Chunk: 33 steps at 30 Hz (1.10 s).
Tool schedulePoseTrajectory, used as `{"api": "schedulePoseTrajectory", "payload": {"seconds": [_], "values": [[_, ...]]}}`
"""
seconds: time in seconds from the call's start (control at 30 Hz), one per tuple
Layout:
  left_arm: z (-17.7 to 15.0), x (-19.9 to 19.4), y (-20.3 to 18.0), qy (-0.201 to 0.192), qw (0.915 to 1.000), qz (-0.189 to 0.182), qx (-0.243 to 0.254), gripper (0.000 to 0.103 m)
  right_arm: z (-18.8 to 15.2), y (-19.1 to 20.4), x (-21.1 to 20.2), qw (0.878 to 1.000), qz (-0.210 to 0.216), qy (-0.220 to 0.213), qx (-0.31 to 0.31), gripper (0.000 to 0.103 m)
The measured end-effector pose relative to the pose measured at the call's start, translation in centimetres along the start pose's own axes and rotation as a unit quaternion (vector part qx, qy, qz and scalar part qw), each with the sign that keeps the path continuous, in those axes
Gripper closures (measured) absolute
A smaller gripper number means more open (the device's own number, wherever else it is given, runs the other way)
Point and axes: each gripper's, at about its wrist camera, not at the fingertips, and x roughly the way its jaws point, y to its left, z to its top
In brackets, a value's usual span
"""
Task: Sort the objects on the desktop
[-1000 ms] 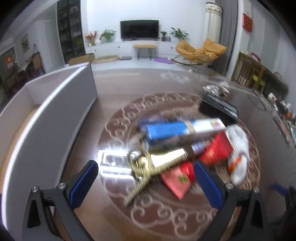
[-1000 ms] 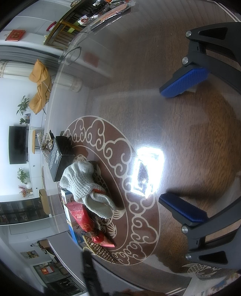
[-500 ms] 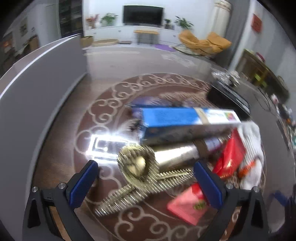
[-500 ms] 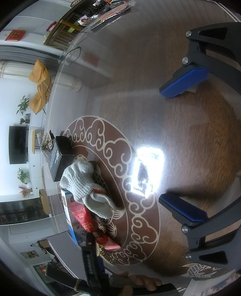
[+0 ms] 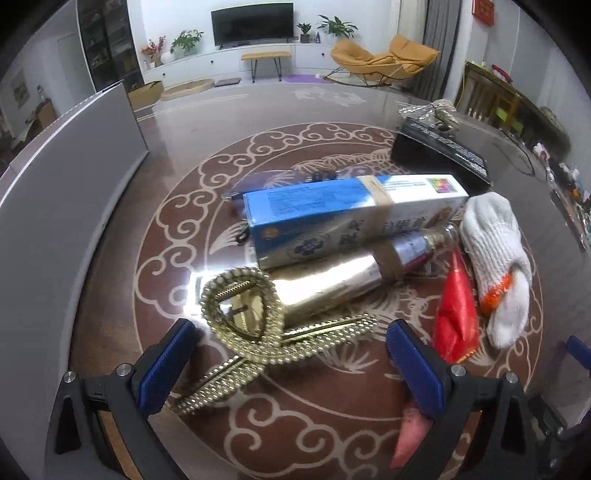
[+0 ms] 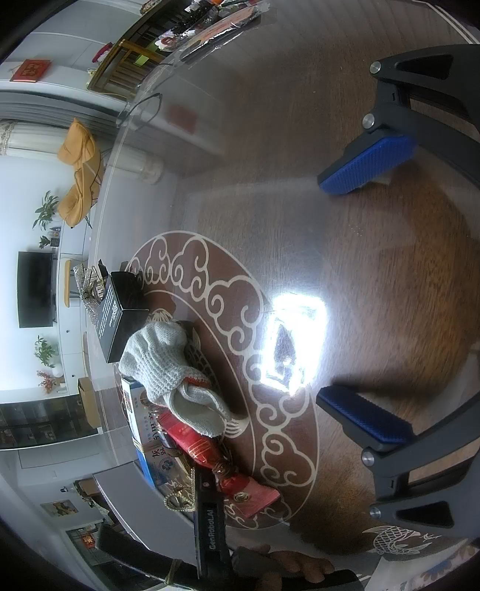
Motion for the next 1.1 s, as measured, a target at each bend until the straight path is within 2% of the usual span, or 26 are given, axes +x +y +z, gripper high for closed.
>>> {"api": "schedulePoseTrajectory", "payload": {"seconds": [0.17,0.2,0.23,0.3,0.57,0.87,1.1], "values": [[-0.2,-0.1,0.2,0.002,0.9999,-0.006,0.014,0.002,0.0,0.0,0.0,1.0,0.0,0.0,0.0,0.0],[-0.3,-0.3,0.2,-0.004,0.9998,-0.009,0.019,0.006,0.0,0.0,0.0,1.0,0.0,0.0,0.0,0.0],[-0.4,-0.6,0.3,-0.012,0.9996,-0.011,0.022,0.015,0.0,0.0,0.0,1.0,0.0,0.0,0.0,0.0],[-0.5,-0.8,0.2,-0.018,0.9995,-0.01,0.023,0.024,0.0,0.0,0.0,1.0,0.0,0.0,0.0,0.0],[-1.9,-1.6,0.1,-0.023,0.9993,-0.021,0.019,0.025,0.0,-0.1,-0.1,1.0,0.0,0.0,0.0,0.0],[-7.0,-4.8,0.4,-0.016,0.9997,-0.02,-0.001,0.024,0.0,-0.1,-0.1,1.0,0.0,0.0,0.0,0.0],[-9.6,-6.2,1.3,-0.032,0.999,-0.03,-0.012,0.024,0.0,0.0,-0.1,1.0,0.0,0.0,0.0,0.0]]}}
